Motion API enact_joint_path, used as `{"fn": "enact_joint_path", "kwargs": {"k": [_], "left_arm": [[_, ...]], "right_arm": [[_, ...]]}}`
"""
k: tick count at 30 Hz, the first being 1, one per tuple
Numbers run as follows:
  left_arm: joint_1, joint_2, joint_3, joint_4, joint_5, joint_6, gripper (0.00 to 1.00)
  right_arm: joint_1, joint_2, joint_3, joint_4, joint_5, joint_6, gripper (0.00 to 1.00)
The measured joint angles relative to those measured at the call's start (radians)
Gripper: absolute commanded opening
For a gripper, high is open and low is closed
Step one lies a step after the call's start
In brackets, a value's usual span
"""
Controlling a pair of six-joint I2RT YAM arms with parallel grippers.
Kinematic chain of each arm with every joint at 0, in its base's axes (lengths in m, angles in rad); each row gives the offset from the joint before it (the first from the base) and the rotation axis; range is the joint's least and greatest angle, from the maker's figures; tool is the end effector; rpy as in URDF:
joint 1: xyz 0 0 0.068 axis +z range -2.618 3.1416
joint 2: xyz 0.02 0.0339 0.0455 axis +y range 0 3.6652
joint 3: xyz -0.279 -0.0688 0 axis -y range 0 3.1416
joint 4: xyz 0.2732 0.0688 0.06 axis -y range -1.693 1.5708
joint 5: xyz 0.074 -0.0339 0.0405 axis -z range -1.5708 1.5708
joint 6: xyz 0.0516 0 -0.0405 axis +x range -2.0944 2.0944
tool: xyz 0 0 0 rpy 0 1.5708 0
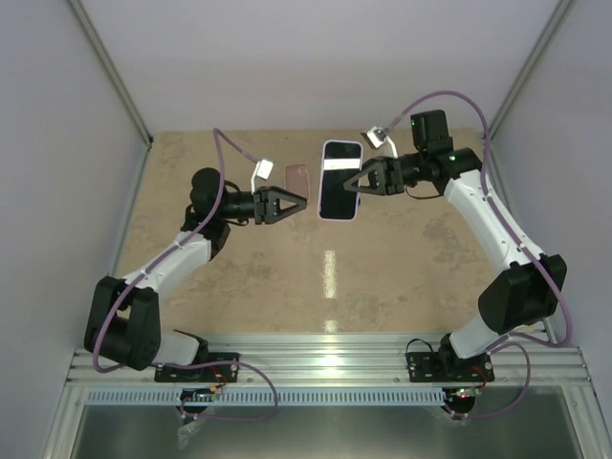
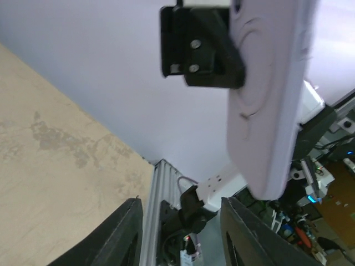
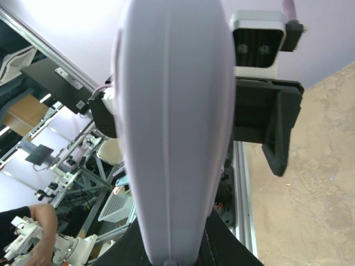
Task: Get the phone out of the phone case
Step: Remove the phone case from the phone.
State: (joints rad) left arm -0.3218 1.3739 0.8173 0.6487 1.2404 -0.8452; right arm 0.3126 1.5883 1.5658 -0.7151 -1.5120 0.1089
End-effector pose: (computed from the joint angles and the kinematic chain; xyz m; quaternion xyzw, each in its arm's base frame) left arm 0.2876 -0.1473 0.3021 0.2730 0.6408 -0.6581 0.2860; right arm 0.3233 0.1586 0.3945 -0.3438 0.6337 0.6751 0.1567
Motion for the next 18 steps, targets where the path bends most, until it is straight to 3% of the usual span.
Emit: {"fn": "enact_joint_path", "kwargs": {"k": [7, 18], "left_arm": [[-0.028, -0.043, -0.003, 0.15, -0.001, -0.121, 0.43], [-0.073, -0.048, 0.001, 0.122, -0.001, -0.093, 0.42]], "right_arm": [[0.007, 0.0, -0.01, 0.065, -0.003, 0.061, 0.0], [0.033, 0.0, -0.01, 0.114, -0.003, 0.103, 0.01]]}}
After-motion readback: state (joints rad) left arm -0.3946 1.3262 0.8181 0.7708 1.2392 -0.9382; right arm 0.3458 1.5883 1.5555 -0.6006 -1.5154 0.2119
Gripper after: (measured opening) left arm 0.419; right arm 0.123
